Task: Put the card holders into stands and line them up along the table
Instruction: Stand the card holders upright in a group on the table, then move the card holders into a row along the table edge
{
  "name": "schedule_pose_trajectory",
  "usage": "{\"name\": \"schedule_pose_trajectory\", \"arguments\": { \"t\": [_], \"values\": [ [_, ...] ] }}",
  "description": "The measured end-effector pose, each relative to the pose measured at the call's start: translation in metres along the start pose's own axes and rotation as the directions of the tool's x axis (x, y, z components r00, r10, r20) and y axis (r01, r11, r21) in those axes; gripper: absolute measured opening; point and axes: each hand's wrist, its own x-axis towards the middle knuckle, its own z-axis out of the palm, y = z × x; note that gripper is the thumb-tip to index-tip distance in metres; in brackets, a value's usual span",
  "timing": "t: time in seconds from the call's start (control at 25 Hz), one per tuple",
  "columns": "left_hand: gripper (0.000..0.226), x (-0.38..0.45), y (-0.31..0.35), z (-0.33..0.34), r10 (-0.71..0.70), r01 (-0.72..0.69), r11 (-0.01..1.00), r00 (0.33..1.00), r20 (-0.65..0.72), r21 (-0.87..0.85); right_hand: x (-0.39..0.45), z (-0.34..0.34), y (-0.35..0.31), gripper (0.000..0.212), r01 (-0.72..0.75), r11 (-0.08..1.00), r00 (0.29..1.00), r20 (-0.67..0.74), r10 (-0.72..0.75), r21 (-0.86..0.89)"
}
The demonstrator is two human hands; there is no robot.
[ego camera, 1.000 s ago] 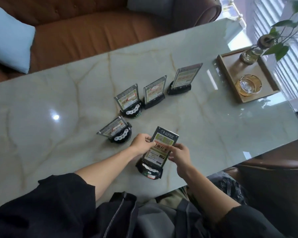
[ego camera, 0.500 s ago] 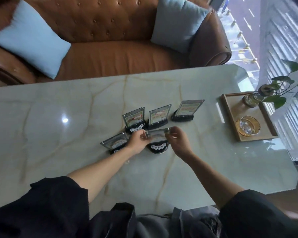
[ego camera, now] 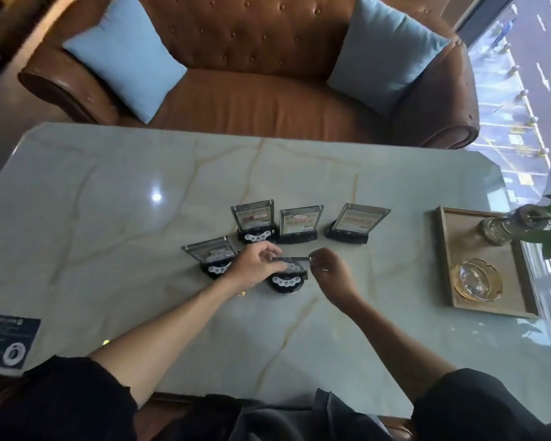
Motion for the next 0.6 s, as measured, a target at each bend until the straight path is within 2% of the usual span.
{"name": "schedule_pose_trajectory", "arguments": {
  "t": [0.16, 0.24, 0.36, 0.52, 0.6],
  "values": [
    [0.031, -0.009, 0.052, -0.007, 0.166, -0.167, 0.985, 0.986, -0.033, -0.032, 0.014, -0.031, -0.011, 0.016, 0.044, 0.997, 0.992, -0.112, -0.051, -0.062],
    [0.028, 0.000, 0.080, -0.008, 0.290, -0.289, 0.957, 0.956, -0.055, 0.027, 0.021, -0.050, -0.027, 0.012, 0.092, 0.990, 0.972, -0.207, -0.113, -0.111],
    [0.030, 0.023, 0.110, -0.011, 0.397, -0.384, 0.911, 0.915, -0.073, 0.149, 0.033, -0.076, -0.051, 0.014, 0.114, 0.987, 0.941, -0.305, -0.143, -0.111],
    [0.039, 0.059, 0.123, -0.012, 0.436, -0.388, 0.842, 0.899, -0.049, 0.375, 0.042, -0.106, -0.066, 0.025, 0.067, 0.966, 0.907, -0.388, -0.164, -0.251],
    [0.044, 0.075, 0.120, -0.012, 0.382, -0.347, 0.804, 0.924, 0.028, 0.482, 0.044, -0.112, -0.064, 0.037, 0.020, 0.910, 0.927, -0.335, -0.172, -0.413]
  ]
}}
